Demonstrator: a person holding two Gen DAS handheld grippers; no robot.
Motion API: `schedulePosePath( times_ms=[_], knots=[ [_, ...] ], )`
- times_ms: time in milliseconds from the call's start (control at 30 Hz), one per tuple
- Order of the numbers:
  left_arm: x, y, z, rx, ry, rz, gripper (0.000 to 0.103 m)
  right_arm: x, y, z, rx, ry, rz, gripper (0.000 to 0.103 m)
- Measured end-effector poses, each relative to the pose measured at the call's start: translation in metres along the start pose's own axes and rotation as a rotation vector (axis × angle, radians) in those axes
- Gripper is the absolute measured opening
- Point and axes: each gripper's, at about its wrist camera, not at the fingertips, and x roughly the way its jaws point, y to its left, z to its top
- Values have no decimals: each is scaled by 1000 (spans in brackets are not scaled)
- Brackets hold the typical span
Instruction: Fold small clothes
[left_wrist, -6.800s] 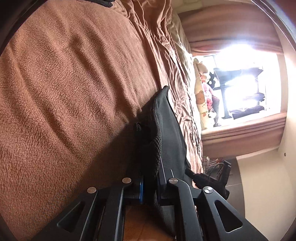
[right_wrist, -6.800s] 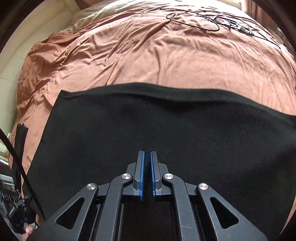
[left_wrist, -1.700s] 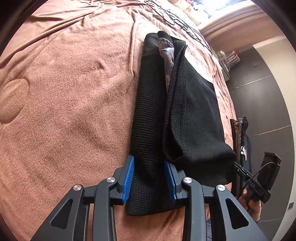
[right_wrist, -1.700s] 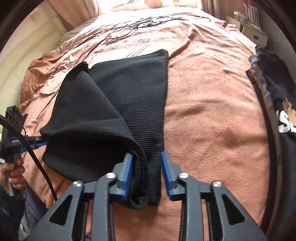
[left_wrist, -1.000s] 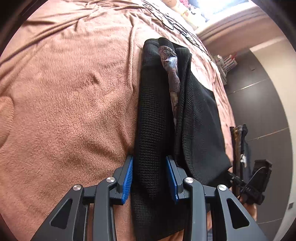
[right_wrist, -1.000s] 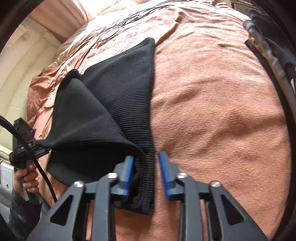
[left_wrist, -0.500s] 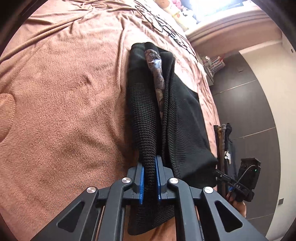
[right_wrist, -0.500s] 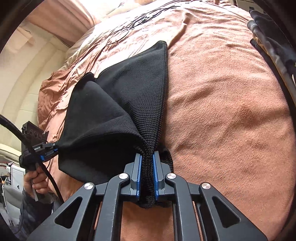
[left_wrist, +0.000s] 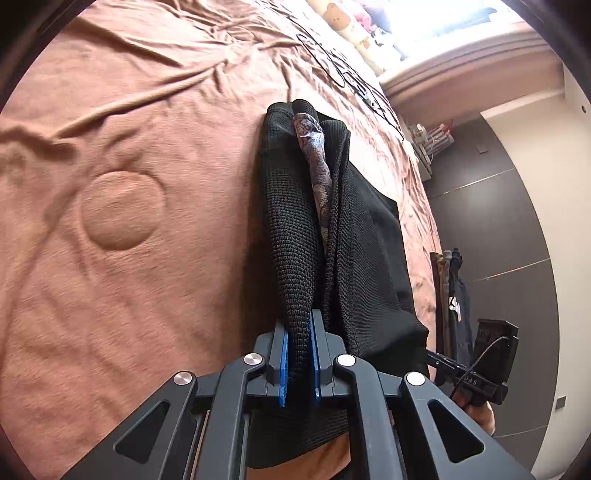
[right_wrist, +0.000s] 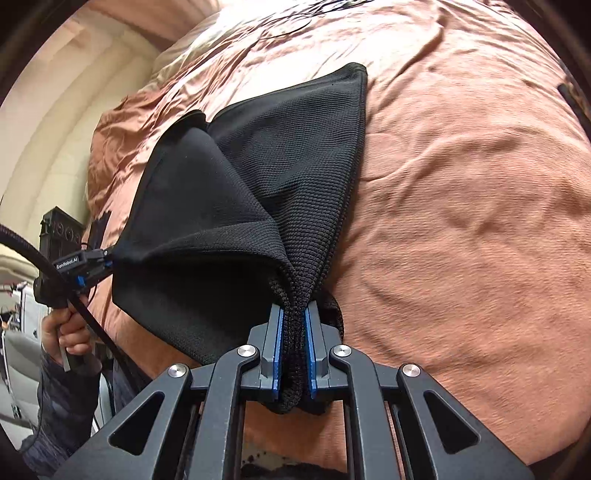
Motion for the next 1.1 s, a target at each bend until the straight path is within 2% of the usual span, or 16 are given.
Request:
schedulePosePath(
  times_ms=[300, 467, 600, 767, 867, 933, 1000, 1100],
  knots=[
    [-48, 41, -22, -37, -28, 7, 9, 30, 33, -3, -45, 40, 37, 7],
    [-67, 61, -32, -53, -35, 12, 9, 49, 48, -12, -24, 50, 56, 7],
    [-68, 68, -34, -52, -24, 15, 10, 52, 45, -25, 13, 35, 36, 7],
    [-61, 63, -36, -23, -7, 111, 12, 44, 55, -29, -36, 2, -32, 10],
    [-64, 57, -38, 9, -19, 150, 18, 38, 77, -27, -136, -9, -121, 15],
    [-67, 56, -38, 14, -29, 167, 21, 40, 91, -26, -188, -15, -156, 24],
    [-72, 56, -38, 9, -46, 169, 24, 42, 100, -24, -241, -22, -184, 39],
    [-81, 58, -39, -6, -79, 160, 35, 49, 112, -22, -295, -31, -229, 44]
  ],
)
